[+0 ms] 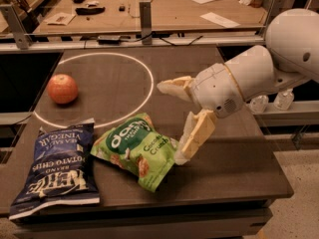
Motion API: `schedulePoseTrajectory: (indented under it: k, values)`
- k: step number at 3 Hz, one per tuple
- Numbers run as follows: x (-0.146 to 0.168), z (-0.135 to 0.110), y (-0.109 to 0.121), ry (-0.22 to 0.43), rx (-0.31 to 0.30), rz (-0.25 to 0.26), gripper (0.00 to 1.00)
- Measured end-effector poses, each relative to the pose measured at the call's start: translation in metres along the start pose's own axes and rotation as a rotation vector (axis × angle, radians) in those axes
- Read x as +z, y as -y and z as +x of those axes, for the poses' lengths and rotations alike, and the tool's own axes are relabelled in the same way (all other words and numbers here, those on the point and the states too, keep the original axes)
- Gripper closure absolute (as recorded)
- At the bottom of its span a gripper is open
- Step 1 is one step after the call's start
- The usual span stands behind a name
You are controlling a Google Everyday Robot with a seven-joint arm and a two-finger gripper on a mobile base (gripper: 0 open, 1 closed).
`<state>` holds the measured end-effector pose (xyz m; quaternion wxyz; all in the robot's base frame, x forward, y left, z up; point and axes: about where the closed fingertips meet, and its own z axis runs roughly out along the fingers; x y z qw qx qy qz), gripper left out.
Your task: Move green rice chip bag near blue chip bag
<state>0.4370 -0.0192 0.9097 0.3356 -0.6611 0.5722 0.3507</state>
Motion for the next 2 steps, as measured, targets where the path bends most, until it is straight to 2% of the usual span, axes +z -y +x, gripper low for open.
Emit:
schedulePoseTrajectory:
  k: [1, 2]
  values:
    - [-0.018, 0.006, 0.017, -0.007, 0.031, 0.063, 0.00]
    - [-0.046, 0.016, 0.040, -0.020, 0.106, 0.184, 0.00]
